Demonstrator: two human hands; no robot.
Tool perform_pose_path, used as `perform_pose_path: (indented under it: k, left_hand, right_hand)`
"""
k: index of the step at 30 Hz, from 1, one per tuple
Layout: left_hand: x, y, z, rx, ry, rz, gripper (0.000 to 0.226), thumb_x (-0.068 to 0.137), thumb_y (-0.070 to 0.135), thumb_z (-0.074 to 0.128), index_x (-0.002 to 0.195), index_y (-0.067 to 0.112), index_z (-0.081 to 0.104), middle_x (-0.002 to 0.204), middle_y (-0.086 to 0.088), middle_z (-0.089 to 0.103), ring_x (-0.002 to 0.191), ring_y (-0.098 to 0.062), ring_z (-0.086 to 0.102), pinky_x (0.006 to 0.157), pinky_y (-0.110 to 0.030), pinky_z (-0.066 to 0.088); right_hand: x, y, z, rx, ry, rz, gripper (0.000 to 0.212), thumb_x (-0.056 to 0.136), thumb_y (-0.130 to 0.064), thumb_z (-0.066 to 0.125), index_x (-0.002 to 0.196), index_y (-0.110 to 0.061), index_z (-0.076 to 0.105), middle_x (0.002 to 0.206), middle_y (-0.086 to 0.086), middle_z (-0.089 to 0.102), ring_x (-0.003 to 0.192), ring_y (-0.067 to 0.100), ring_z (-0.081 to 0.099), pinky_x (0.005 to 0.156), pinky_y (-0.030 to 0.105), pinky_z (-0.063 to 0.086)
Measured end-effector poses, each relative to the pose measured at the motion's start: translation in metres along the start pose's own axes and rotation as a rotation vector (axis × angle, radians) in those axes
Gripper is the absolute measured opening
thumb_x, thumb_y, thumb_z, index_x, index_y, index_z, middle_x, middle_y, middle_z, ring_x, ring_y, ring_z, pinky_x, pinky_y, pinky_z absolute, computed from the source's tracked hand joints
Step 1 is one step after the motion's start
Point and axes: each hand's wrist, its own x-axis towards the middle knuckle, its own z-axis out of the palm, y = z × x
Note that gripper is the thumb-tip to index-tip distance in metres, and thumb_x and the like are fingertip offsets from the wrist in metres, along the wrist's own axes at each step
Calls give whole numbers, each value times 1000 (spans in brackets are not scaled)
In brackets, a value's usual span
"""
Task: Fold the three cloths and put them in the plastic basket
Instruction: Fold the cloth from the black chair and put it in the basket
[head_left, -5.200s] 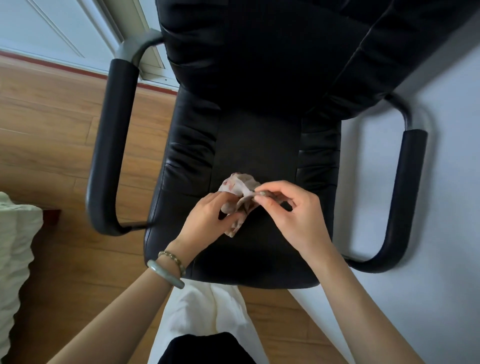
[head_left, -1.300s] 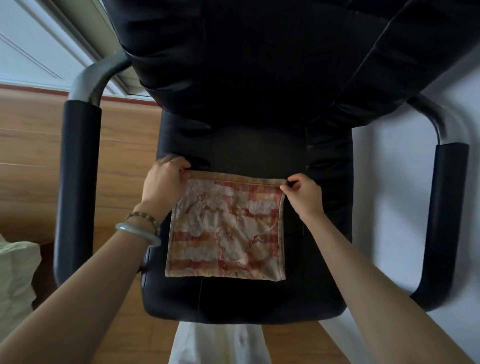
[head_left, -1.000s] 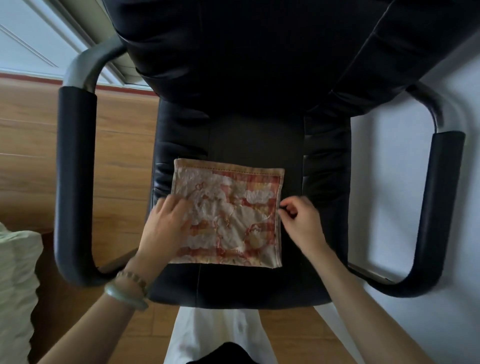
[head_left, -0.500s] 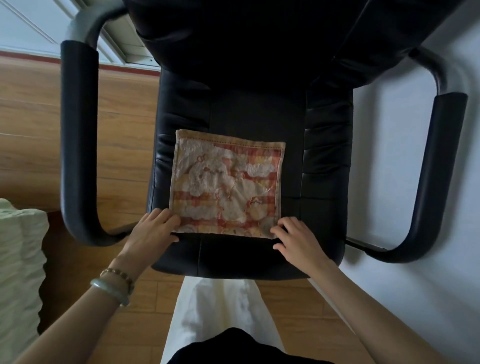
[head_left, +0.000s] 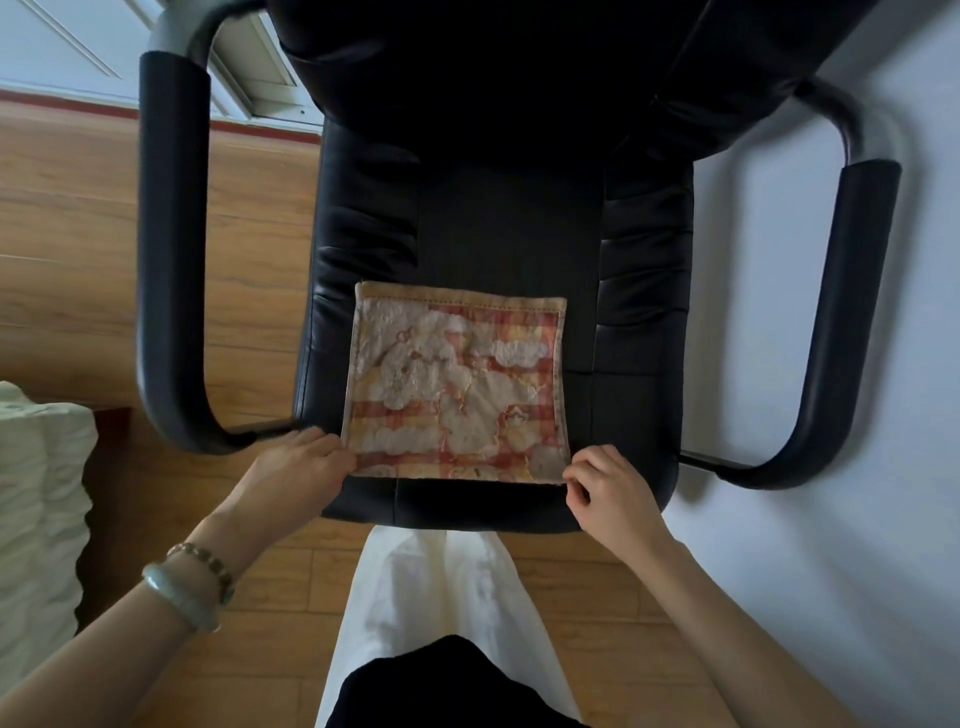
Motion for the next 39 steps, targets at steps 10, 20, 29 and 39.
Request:
perform_pose_path:
  k: [10, 20, 29, 39]
  left_hand:
    - [-13, 11, -9, -266, -484, -136, 20, 88, 36, 57, 107, 41, 61, 101, 21, 60, 89, 5, 55, 79, -11, 47]
    - [61, -27, -39, -450, 135, -486, 14, 86, 15, 61, 97, 20, 67, 81, 9, 64, 74, -11, 58, 69, -28, 45]
    - [90, -29, -26, -342, 280, -507, 9, 84, 12, 64, 90, 13, 71, 86, -4, 71, 85, -28, 63, 67, -37, 50]
    - [96, 3, -17, 44, 200, -96, 64, 78, 29, 72, 131, 2, 49, 135, -18, 50, 122, -36, 49, 98, -49, 41]
  right_hand:
    - [-40, 11, -23, 409, -380, 357, 13, 79, -19, 69, 76, -32, 67, 93, -17, 58, 88, 1, 56, 81, 13, 42]
    - [82, 19, -47, 684, 76, 528, 9, 84, -14, 65, 88, -22, 69, 82, -13, 65, 76, -4, 61, 67, 9, 46]
    - [123, 37, -26, 462, 72, 566, 10, 81, -17, 67, 91, -17, 65, 70, -15, 58, 65, -1, 57, 56, 10, 38]
    - [104, 13, -15, 74, 121, 92, 38, 83, -22, 67, 117, -8, 59, 121, 12, 56, 114, 27, 52, 92, 33, 45]
